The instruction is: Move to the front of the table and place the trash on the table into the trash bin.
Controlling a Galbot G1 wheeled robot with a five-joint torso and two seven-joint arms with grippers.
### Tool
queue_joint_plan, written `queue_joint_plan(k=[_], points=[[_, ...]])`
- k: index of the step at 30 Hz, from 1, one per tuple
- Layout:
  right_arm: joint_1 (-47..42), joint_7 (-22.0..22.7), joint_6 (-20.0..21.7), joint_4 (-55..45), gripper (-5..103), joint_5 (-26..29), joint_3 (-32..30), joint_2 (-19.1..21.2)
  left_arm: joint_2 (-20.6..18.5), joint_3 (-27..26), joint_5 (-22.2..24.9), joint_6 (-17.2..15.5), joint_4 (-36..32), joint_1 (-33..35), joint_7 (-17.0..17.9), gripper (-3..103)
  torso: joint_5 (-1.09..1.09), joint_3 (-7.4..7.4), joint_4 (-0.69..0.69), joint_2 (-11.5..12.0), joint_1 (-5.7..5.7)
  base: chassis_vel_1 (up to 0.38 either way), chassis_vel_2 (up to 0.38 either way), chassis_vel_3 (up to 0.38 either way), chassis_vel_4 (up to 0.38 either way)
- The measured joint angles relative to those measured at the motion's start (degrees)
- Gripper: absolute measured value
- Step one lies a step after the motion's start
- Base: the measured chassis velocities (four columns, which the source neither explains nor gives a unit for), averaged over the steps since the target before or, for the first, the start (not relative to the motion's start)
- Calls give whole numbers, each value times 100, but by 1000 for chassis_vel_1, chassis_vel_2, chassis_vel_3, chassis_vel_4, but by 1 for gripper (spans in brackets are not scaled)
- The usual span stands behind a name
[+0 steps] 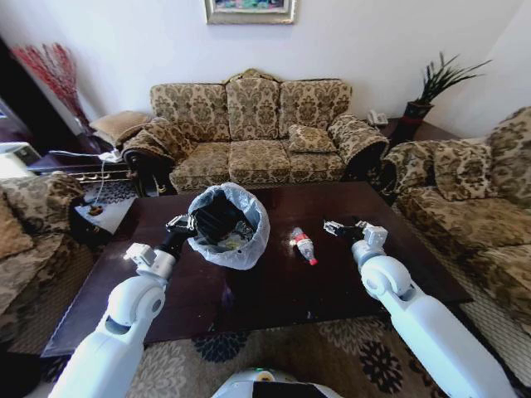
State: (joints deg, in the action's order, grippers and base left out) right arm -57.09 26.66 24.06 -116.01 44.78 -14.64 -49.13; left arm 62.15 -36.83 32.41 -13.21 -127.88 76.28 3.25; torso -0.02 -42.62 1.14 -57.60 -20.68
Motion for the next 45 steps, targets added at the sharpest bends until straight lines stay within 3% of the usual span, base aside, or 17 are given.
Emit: queue_joint_plan(k=[2, 5, 14, 45], points=[[2, -2, -1, -2, 100, 0, 1, 0, -1, 0, -1, 0, 1, 0, 3, 3, -9, 0, 3, 0, 0, 29, 76, -18, -16], [4, -5, -1, -6, 100, 0, 5, -1, -4, -3, -6, 0, 1, -1, 15, 3, 1, 0, 9, 0, 0, 60, 82, -16, -23], [6, -5, -1, -10, 100, 1, 6, 3, -4, 3, -5, 0, 0, -2, 8, 3, 3, 0, 0, 0, 0, 0, 0, 0, 0], [11, -4, 3, -18, 100, 6, 12, 4, -6, 2, -3, -4, 9, -3, 8, 3, 2, 0, 3, 0, 0, 0, 0, 0, 0]])
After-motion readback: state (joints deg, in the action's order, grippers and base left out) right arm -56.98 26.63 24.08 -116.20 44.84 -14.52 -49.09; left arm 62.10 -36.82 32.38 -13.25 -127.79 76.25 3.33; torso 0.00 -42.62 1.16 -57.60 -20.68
